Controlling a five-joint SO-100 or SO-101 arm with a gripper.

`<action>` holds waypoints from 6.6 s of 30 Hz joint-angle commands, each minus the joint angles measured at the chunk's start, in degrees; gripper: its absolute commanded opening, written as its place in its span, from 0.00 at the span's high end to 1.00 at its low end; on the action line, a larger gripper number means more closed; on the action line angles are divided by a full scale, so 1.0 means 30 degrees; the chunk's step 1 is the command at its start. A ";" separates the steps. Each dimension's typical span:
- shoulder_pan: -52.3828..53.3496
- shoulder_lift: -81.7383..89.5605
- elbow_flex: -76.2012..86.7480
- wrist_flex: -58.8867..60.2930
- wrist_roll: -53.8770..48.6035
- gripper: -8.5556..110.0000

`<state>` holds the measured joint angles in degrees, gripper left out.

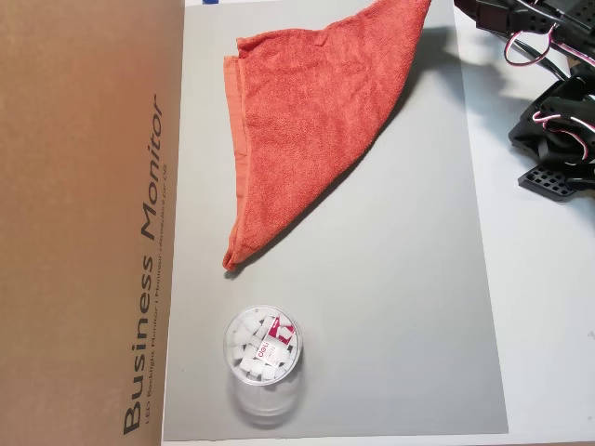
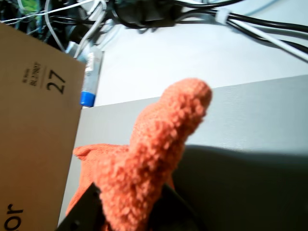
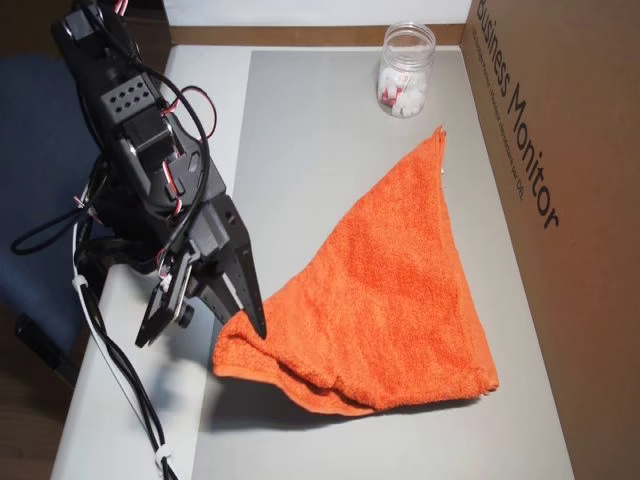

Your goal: Fold the blanket.

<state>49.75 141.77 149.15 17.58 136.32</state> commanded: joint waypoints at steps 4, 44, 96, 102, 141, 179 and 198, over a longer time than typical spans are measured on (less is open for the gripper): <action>-0.1406 0.0615 -0.1875 -0.0234 0.1084 0.93; -1.1748 0.0234 -0.6416 -0.0293 0.1465 0.93; -1.9336 -1.8574 -1.7959 -0.3779 -0.0908 0.93; -1.9482 -2.0391 -1.8574 -0.3779 -0.1113 0.93; -2.0684 -2.9033 -2.3437 -0.3662 -0.1143 0.93; -2.1064 -2.9736 -2.4229 -0.3779 -1.8223 0.85; -2.1973 -2.9502 -2.4258 -0.4658 -2.0625 0.85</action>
<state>-15.56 52.12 78.93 6.24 74.53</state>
